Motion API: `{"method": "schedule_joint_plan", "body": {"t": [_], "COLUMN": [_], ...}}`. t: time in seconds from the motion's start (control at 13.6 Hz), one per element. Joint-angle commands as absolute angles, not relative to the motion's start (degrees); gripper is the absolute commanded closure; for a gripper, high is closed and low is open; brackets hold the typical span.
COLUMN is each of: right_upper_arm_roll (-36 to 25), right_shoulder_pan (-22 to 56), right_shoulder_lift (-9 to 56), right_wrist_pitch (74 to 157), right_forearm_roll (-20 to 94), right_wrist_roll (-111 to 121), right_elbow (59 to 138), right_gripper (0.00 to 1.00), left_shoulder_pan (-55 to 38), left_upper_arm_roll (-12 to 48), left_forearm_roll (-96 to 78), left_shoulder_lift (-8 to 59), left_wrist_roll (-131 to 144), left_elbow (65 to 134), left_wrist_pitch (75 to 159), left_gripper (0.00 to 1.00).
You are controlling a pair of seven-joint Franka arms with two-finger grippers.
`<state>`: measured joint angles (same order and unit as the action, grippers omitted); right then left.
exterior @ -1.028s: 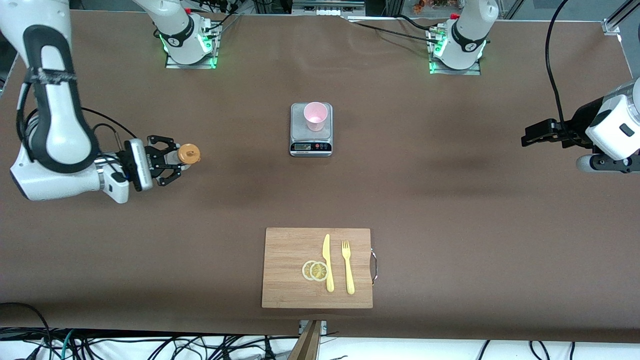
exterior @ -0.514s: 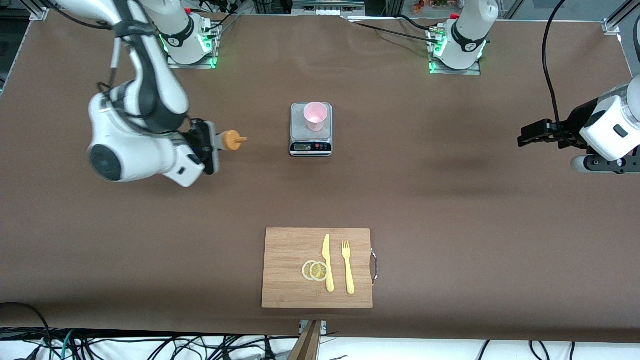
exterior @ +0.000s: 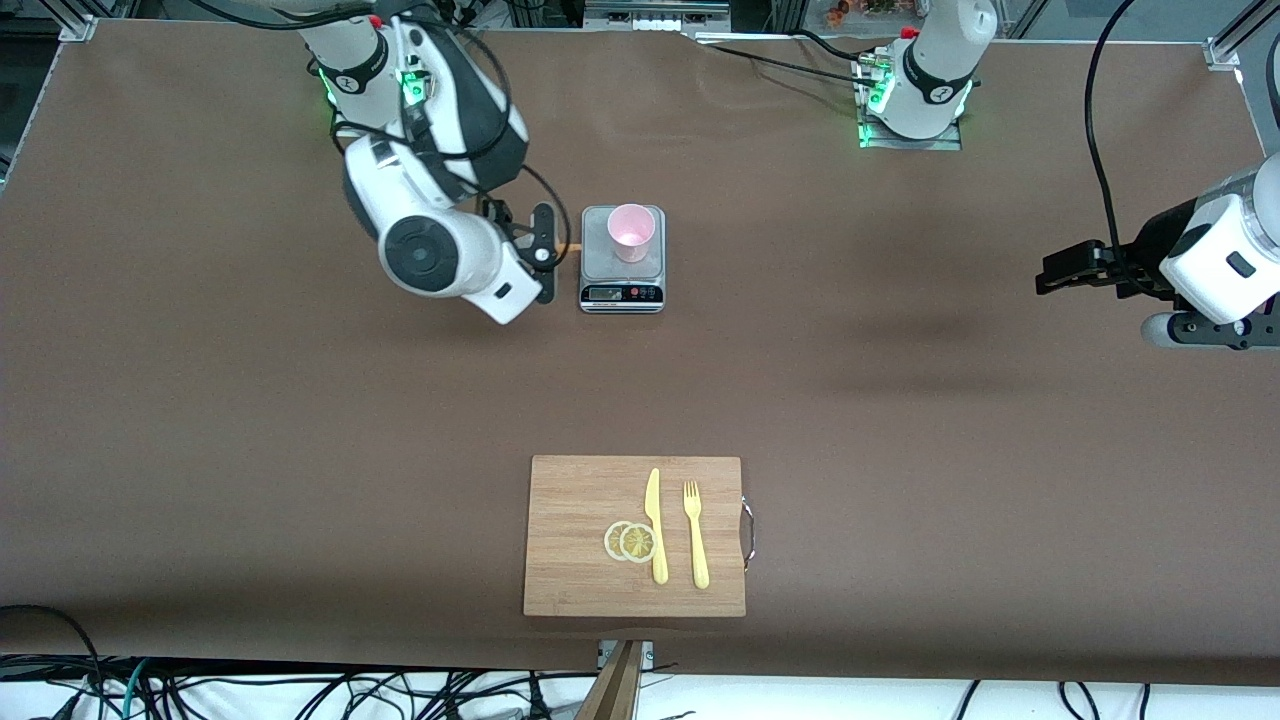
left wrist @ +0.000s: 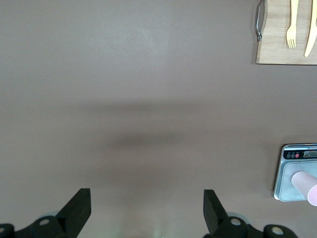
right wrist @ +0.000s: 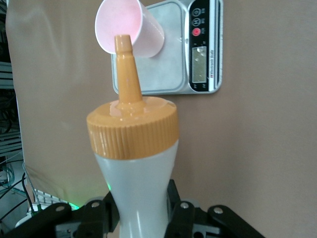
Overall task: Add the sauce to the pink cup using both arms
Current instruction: 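Tilt the bottle nozzle over the pink cup with the right gripper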
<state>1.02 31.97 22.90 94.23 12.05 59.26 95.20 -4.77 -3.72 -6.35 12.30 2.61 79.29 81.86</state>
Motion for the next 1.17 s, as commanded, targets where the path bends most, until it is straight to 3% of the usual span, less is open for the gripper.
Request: {"method": "schedule_joint_plan", "body": {"t": [0.0, 1.1], "right_upper_arm_roll": [1.5, 3.7], "right_shoulder_pan": [34.4, 44.6], "right_shoulder_lift": [22.6, 26.9], "right_wrist_pitch": [94.5, 91.0], "right_forearm_roll": [8.4, -4.6], "right_wrist_roll": [53.9, 39.3], "right_elbow": [95.5, 95.6], "right_gripper": [0.73, 0.71], "left_shoulder_pan": [-4.5, -4.0], "left_upper_arm_roll": [-3.6, -3.7], "left_forearm_roll": [-5.7, -5.8], "left_shoulder_lift": [13.2, 13.4], "left_wrist_roll": [1.0, 1.0], "left_elbow": [77.4, 77.4], "left_wrist_pitch": [80.7, 80.7], "left_gripper": [0.00, 0.00]}}
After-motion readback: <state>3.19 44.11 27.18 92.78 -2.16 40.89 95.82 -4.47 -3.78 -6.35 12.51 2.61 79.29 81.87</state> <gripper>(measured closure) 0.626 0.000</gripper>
